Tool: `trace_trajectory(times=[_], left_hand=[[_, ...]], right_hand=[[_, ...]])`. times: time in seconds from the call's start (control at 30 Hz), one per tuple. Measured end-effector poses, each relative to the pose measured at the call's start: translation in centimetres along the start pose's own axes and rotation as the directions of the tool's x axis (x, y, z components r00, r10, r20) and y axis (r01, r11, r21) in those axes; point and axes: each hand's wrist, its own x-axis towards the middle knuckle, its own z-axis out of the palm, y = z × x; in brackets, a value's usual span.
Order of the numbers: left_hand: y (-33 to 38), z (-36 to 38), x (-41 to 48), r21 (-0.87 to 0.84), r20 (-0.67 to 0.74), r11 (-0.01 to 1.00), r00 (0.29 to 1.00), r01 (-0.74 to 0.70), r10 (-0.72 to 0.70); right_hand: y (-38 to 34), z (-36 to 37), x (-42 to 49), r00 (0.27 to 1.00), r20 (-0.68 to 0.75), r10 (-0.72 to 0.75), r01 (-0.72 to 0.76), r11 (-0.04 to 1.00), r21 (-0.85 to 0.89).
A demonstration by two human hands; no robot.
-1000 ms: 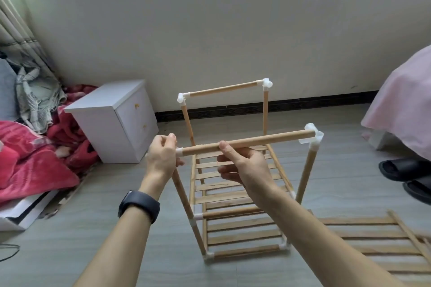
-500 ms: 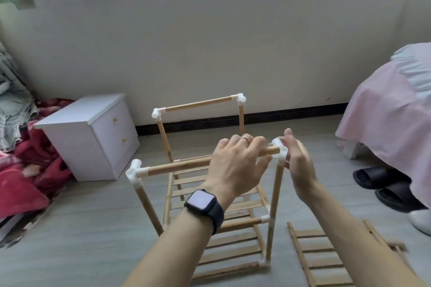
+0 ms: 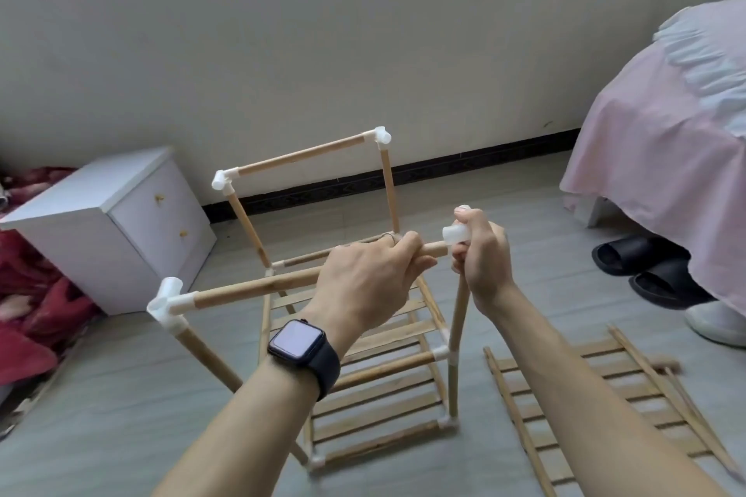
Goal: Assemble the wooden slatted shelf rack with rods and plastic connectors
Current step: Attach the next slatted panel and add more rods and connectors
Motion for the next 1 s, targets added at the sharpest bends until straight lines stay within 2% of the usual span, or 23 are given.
trace_trajectory(times=[0.13, 0.43, 0.63, 0.73, 0.8, 0.87, 0.9, 0.93, 1.0], left_hand=[[-0.2, 0.3, 0.4, 0.022, -0.024, 1.000, 0.999, 0.021, -0.021], [-0.2, 0.1, 0.2, 0.042, -0.075, 0.999, 0.997, 0.005, -0.001], [-0.1, 0.2, 0.2, 0.064, -0.060, 0.998, 0.998, 0.020, -0.016], [-0.3, 0.0, 0.5, -0.007, 0.001, 1.000, 1.000, 0.025, -0.025], [-1.0, -0.9, 0.5, -0.158, 0.060, 0.987, 0.998, 0.041, -0.032], [-3.0, -2.2, -0.7, -0.244, 0.031, 0.966, 0.997, 0.083, -0.078], [-4.6, -2.9, -1.8, -0.222, -0.027, 0.968, 0.991, 0.119, -0.129], [-6.5, -3.5, -3.1, -0.173, -0.101, 0.968, 0.974, 0.183, -0.202], [-10.4, -4.2, -6.2, -0.062, -0.209, 0.911, 0.887, 0.408, -0.411]], right_hand=[[0.2, -0.1, 0.0, 0.999, 0.031, -0.013, 0.014, 0.999, -0.043], [0.3, 0.3, 0.0, 0.999, -0.013, -0.048, 0.046, 0.989, -0.143], [0.3, 1.6, -0.5, 0.995, 0.011, -0.095, 0.095, 0.963, -0.251], [0.2, 2.0, -0.6, 0.995, 0.012, -0.104, 0.103, 0.955, -0.277], [0.1, 1.7, -0.4, 0.995, 0.012, -0.097, 0.097, 0.960, -0.263], [0.2, 1.2, -0.3, 0.996, 0.023, -0.091, 0.093, 0.964, -0.249], [0.3, 1.0, -0.3, 0.995, 0.027, -0.092, 0.095, 0.965, -0.244], [0.4, 0.9, -0.3, 0.995, 0.027, -0.095, 0.099, 0.966, -0.240], [0.4, 0.9, -0.3, 0.996, 0.022, -0.091, 0.094, 0.968, -0.234]])
